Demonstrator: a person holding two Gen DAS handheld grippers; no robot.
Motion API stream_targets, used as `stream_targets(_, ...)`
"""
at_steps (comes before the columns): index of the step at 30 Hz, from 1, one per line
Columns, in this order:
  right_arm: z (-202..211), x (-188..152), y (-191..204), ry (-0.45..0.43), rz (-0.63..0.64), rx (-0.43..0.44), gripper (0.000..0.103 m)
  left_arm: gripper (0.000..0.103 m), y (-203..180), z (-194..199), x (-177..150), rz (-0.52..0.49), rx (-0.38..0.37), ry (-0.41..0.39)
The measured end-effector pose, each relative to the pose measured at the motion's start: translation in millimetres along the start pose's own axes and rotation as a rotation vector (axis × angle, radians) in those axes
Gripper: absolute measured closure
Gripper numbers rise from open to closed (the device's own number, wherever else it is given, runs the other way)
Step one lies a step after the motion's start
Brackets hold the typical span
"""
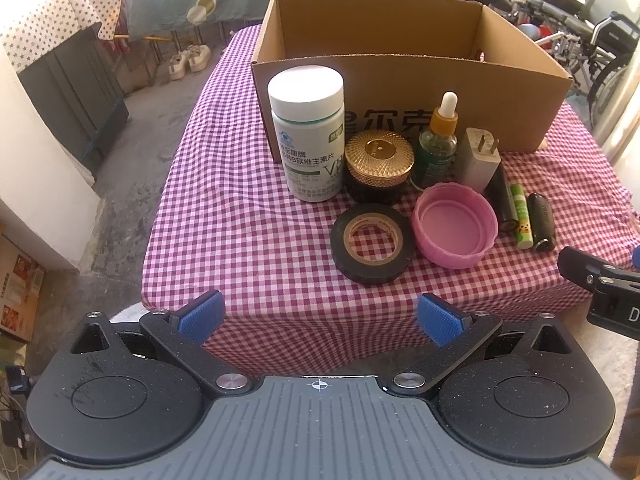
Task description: Organize rigid objects
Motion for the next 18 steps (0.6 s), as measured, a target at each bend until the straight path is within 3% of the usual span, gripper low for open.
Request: stream_targets(18, -3, 12, -5, -0.049, 0.041, -0.041, 0.000, 0.000, 0, -1, 2, 0.013, -0.012, 0.002)
Point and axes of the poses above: each gripper's, at about its wrist camera, not at the fingertips, and z roughly against the way its jaws point, y to its left, x to its top, the point moved 9 cm from there along -z, roughly the way its jaws point, and after that the axes turned 8 degrees about -z, right-handed, at the moved point
